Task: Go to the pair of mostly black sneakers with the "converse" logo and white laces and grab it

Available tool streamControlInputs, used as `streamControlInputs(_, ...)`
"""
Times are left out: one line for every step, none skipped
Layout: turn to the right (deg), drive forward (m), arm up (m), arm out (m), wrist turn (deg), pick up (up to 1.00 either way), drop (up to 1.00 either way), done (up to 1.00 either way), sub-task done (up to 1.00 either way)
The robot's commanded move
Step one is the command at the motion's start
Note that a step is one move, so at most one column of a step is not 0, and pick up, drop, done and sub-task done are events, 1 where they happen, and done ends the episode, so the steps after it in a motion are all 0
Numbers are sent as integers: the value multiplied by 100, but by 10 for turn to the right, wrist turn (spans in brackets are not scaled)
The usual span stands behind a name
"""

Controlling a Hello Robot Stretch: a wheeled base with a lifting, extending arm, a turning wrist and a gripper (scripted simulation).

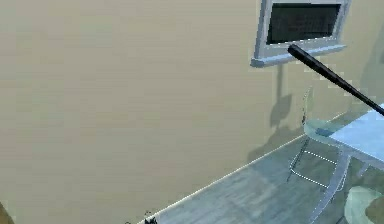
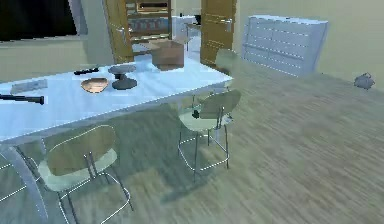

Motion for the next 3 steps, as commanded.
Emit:
streamControlInputs(450, 0, 0, 0, 0, 0, 0, 0, 0)
streamControlInputs(120, 0, 0, 0, 0, 0, 0, 0, 0)
streamControlInputs(0, 15, 0, 0, 0, 0, 0, 0, 0)
